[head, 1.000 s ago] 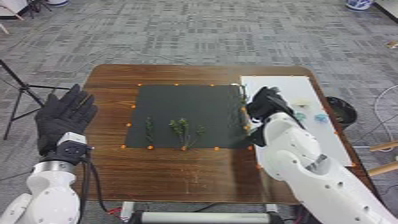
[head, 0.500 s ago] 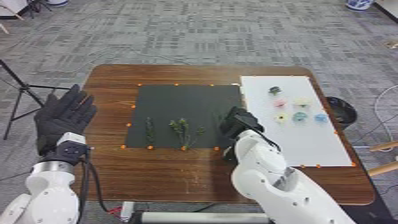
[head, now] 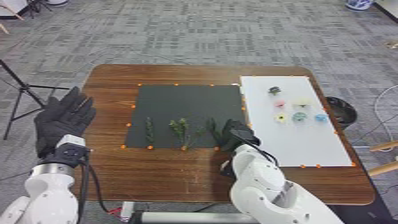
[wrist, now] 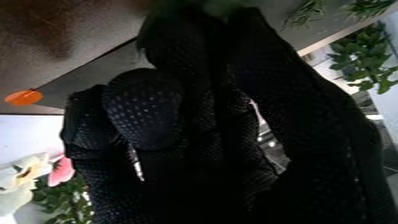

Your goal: Arrange flowers

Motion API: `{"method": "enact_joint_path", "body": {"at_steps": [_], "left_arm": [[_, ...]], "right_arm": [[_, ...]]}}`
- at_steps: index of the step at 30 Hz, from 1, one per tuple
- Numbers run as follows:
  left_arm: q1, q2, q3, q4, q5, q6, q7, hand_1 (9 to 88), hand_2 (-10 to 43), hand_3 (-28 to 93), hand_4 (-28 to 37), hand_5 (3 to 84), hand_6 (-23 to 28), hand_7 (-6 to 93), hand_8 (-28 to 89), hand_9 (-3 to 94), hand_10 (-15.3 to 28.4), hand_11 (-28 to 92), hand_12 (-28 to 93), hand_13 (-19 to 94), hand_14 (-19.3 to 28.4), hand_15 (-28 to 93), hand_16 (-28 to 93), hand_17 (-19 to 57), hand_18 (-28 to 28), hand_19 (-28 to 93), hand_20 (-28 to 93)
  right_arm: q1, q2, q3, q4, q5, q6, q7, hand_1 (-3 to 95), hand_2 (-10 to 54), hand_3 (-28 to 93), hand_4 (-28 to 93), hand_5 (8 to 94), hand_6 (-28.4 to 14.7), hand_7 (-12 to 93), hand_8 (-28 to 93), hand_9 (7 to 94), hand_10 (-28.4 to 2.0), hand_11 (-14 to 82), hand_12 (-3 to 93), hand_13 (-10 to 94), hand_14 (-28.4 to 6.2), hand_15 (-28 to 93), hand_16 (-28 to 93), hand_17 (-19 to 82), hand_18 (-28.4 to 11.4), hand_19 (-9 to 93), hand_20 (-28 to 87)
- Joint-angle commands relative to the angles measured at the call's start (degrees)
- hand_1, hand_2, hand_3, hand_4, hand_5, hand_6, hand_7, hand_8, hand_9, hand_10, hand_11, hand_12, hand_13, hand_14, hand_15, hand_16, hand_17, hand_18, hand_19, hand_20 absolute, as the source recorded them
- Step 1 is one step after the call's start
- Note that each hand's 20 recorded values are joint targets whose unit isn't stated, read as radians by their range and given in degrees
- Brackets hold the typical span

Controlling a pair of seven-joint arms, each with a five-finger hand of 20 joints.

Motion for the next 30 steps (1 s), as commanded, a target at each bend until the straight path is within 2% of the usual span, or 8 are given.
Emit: {"method": "enact_joint_path", "body": {"at_steps": [1,4,10,13,17,19,24,30], "left_arm": [[0.4,-0.34,0.48,0.0,0.13,0.05,-0.67,25.2,17.5,73,-28.3,41.7,10.4,8.6,-8,30.9,16.6,21,8,23,15.5,24,-5,-8.4,13.5,35,7],[0.7,-0.42,0.33,-0.07,0.23,0.02,-0.71,25.1,17.4,73,-28.3,41.7,10.4,8.5,-8,30.9,16.6,21,8,23,15.5,24,-5,-8.4,13.5,35,7],[1.2,-0.64,-0.01,-0.26,0.08,-0.1,-0.4,25.0,17.4,73,-28.3,41.8,10.5,8.5,-8,30.9,16.6,22,8,23,15.5,24,-5,-8.4,13.4,35,7],[1.1,-0.65,0.0,-0.22,0.05,-0.21,-0.42,25.1,17.5,73,-28.3,41.7,10.4,8.6,-8,30.9,16.7,22,8,23,15.5,24,-5,-8.4,13.5,35,7],[1.4,-0.5,-0.37,-0.25,0.15,0.01,-0.64,25.1,17.4,73,-28.3,41.7,10.5,8.6,-8,30.9,16.7,22,8,23,15.6,24,-5,-8.5,13.5,35,7],[1.4,-0.56,-0.45,-0.2,0.14,-0.12,-0.74,25.0,17.4,73,-28.3,41.7,10.4,8.6,-8,30.9,16.7,22,8,23,15.6,24,-5,-8.4,13.5,35,7],[1.0,-0.38,-0.12,-0.06,0.26,-0.58,-1.07,25.1,17.5,73,-28.3,41.7,10.4,8.6,-8,31.0,16.7,22,8,23,15.6,24,-5,-8.4,13.4,35,7],[0.8,-0.3,0.19,0.08,0.39,-0.57,-1.31,25.1,17.6,73,-28.3,41.7,10.4,8.7,-8,31.1,16.8,22,8,23,15.6,24,-5,-8.4,13.4,35,7]], "right_arm": [[-0.3,-0.8,0.2,0.7,0.0,4.3,-1.6,48.7,-9.5,62,-19,67.6,-2.2,49,16,76.5,-13.9,41.4,45.9,79,-6.2,64,39,45,-25.1,93,30],[-0.6,-0.5,0.7,0.0,-0.7,6.2,-2.3,43.3,-9.5,64,-21,67.5,-3.3,45,16,75.6,-15.1,45.4,38.3,79,-6.2,64,39,45,-25.0,93,30],[-1.2,0.7,2.6,-1.6,0.6,5.3,-2.3,37.7,-9.5,68,-22,66.6,-4.8,43,9,74.4,-15.2,46.5,38.1,78,-6.7,65,39,44,-25.0,93,31],[-2.5,1.6,4.3,-2.9,1.6,6.6,-1.5,32.6,-4.9,69,-17,67.3,-5.7,46,-10,74.7,-15.7,45.1,36.5,77,-7.3,65,38,44,-25.1,93,30],[-4.4,2.5,7.0,-4.7,5.9,3.0,-1.7,36.0,8.4,70,-16,65.9,-6.4,57,15,79.0,-16.2,36.0,29.6,79,-7.2,63,35,45,-25.2,93,28],[-4.9,2.5,7.9,-5.1,8.9,0.6,-2.6,37.2,10.8,70,-16,65.2,-6.8,61,19,81.2,-16.7,27.9,25.6,80,-7.2,60,34,45,-24.8,93,26],[-6.1,1.8,10.4,-5.2,18.5,-3.6,-5.6,37.4,17.2,69,-17,64.0,-7.5,64,20,78.8,-17.8,19.2,20.1,80,-7.8,54,33,43,-23.4,90,25],[-5.7,1.8,9.4,-4.5,18.1,-2.2,-8.2,37.8,19.0,68,-18,61.7,-8.1,67,18,76.1,-18.4,16.4,18.0,78,-7.9,52,32,42,-23.0,88,26]]}}
